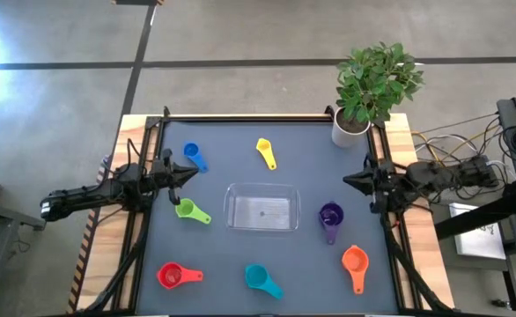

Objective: Nest measuring cups in basket
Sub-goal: Stack the orange measuring cup on top of the purple measuring cup, then stack the red measuring cup on top of the orange measuring cup

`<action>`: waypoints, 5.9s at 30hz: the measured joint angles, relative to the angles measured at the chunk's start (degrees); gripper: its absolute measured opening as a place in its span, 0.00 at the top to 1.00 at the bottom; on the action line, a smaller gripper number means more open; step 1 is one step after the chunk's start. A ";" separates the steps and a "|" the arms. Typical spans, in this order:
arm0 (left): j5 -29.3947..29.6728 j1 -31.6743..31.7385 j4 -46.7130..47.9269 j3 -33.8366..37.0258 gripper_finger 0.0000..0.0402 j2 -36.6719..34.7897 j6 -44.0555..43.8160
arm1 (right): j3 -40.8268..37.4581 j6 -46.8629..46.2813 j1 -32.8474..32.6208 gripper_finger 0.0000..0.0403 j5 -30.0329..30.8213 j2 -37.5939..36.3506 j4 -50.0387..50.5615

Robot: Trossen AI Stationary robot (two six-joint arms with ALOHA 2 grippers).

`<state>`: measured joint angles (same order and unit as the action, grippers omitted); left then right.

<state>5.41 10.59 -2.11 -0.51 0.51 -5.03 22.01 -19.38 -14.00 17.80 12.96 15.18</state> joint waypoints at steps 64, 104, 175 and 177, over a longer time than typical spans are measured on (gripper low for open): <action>-0.02 0.02 0.00 0.00 1.00 0.00 0.00 | 14.52 -52.21 -36.37 0.60 -13.87 52.55 29.75; -0.02 0.01 0.00 0.00 1.00 -0.01 0.01 | 20.69 -19.16 1.35 0.96 -10.21 33.78 41.65; 4.10 0.01 -9.42 -0.66 1.00 0.25 -12.60 | 1.16 14.19 -18.12 0.74 6.25 26.83 -25.30; 3.50 -0.03 -5.19 -3.92 1.00 1.08 -12.01 | 1.08 14.19 -18.12 0.74 6.25 26.86 -25.33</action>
<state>8.91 10.56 -7.30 -4.43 1.59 -17.04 23.09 -5.19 -32.12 24.05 39.81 -10.15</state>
